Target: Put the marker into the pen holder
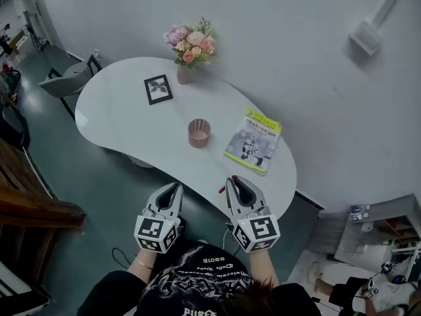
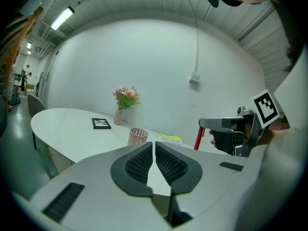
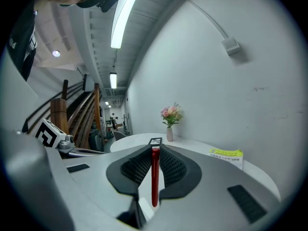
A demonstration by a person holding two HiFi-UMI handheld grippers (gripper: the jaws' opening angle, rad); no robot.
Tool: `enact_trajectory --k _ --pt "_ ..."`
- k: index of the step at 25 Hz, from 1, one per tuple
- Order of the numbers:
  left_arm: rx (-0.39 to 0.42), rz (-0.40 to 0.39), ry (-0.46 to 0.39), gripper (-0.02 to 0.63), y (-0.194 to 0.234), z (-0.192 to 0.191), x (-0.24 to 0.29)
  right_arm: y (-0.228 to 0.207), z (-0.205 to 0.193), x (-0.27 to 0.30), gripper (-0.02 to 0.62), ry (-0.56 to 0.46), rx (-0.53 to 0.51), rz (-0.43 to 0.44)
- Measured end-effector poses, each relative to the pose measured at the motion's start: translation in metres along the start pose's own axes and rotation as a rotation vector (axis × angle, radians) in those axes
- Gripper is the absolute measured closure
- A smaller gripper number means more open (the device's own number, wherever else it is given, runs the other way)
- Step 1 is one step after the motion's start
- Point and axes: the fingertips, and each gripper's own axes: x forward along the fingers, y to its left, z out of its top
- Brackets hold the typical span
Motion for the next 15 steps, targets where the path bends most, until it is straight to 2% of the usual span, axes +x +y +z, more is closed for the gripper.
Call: enact_trajectory --k 15 --pt "0.042 -0.177 0.043 0.571 0.094 0.053 0.081 -0.014 0.052 0.099 0.525 -0.061 0.051 -0.118"
